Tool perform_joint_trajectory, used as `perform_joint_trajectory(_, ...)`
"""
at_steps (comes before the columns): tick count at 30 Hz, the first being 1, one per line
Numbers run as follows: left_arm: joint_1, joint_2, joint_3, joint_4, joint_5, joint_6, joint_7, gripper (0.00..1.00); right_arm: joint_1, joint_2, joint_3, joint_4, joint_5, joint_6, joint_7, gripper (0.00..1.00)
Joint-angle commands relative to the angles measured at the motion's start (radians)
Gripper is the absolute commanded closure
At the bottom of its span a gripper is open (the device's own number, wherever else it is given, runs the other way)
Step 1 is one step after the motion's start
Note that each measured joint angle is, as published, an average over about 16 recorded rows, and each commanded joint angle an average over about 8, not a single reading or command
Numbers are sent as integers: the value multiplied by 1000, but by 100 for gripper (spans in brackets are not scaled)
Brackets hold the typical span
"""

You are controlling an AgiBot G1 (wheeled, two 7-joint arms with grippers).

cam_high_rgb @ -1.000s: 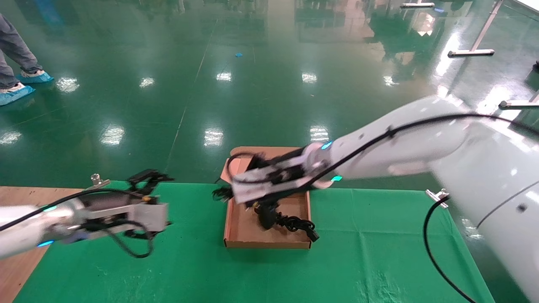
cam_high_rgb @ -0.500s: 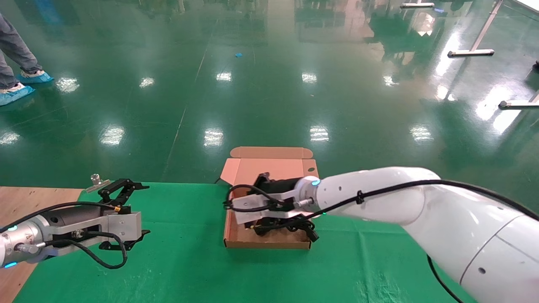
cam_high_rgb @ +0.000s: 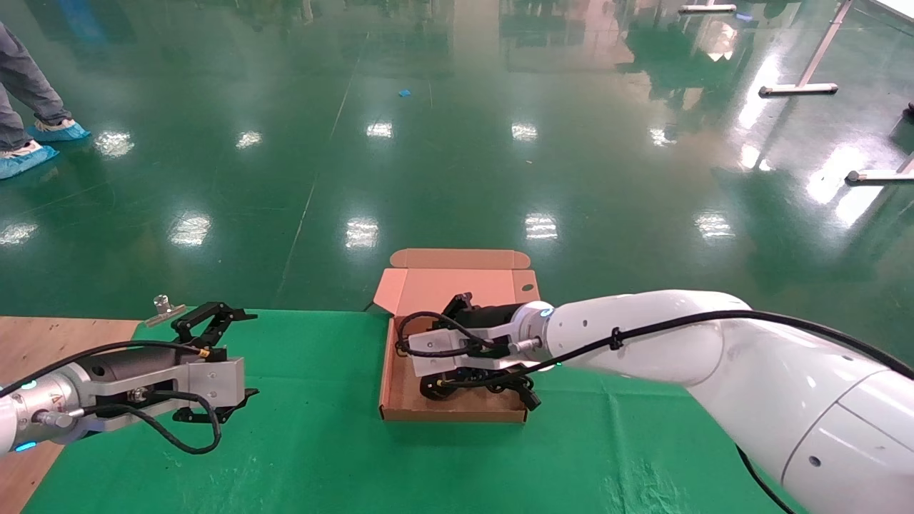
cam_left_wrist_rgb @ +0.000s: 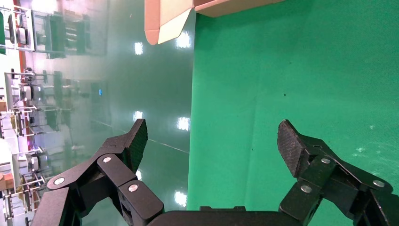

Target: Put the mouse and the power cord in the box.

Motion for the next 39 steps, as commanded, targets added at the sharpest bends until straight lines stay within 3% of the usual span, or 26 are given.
perform_joint_trajectory(1,0,1,0,1,0,0,0,0,1,0,4,0,0,-4,0,0)
perform_joint_trajectory(17,12,6,-32,3,-17,33,-7,0,-10,21,42,19,19,-39,9,0)
perform_joint_trajectory(39,193,31,-460,0,-259,437,-98,0,-213,290,410,238,290,-356,152,0)
